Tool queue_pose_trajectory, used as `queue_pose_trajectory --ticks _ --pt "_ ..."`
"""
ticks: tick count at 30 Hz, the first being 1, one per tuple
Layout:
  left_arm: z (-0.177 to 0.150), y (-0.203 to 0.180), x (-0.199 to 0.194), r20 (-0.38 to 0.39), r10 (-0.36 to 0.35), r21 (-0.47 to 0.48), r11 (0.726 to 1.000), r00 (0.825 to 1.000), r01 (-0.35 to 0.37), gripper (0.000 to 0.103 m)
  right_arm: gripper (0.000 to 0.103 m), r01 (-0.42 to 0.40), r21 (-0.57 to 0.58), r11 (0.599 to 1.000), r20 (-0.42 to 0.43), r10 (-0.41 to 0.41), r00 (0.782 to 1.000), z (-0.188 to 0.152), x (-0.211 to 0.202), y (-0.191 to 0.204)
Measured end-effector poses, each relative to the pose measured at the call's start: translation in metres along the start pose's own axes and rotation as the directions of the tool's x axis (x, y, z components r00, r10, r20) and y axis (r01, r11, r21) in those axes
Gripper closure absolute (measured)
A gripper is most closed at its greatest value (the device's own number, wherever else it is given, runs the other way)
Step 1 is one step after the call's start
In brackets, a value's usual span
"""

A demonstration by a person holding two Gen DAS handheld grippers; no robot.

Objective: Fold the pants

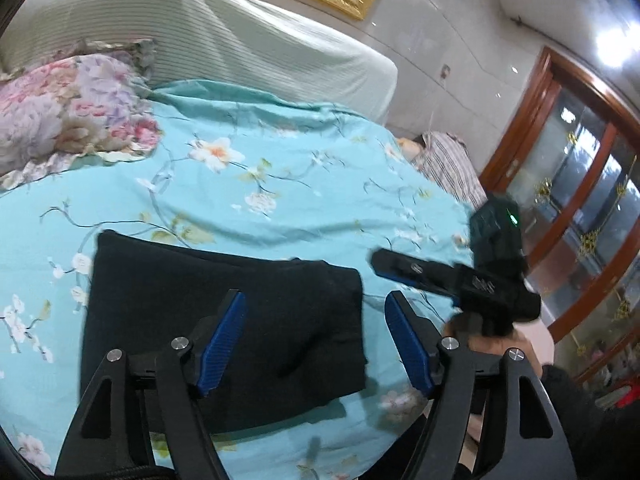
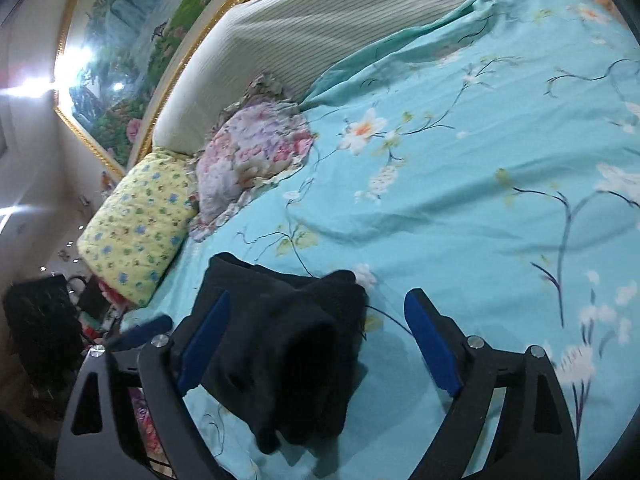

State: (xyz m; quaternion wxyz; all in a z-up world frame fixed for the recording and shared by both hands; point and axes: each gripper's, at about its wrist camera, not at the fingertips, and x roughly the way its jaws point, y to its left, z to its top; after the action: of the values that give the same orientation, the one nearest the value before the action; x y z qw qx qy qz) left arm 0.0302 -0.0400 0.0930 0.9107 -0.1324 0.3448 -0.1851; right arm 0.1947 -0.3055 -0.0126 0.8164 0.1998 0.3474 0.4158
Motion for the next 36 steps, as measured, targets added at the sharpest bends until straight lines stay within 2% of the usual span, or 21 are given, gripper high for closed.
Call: queue_pose_trajectory --ticks 6,17,29,36 --pt "0.001 0.035 -0.013 0.012 0.059 -0.076 0.995 0.998 -0.058 0.03 0.01 0.02 -0.009 1.0 0.034 -0.019 0.999 -0.012 -0.014 0.017" --pt "-0.004 0.074 -0.024 0.0 0.109 -0.132 0.985 0.994 -0.108 0.025 0.008 0.057 -0.045 0.997 -0.004 -0.058 0.998 -0.031 -0.012 0.039" --pt "-0.002 0.109 -0.012 -0.069 0.114 -0.175 0.977 0.991 -0.124 0.023 0.006 0.088 -0.056 0.995 -0.041 -0.09 0.995 -0.044 -0.003 0.046" --pt "-0.001 0.125 0.004 -0.127 0.081 -0.195 0.975 0.989 -0.105 0.023 0.006 0.101 -0.058 0.993 -0.057 -0.104 0.993 -0.047 0.003 0.047"
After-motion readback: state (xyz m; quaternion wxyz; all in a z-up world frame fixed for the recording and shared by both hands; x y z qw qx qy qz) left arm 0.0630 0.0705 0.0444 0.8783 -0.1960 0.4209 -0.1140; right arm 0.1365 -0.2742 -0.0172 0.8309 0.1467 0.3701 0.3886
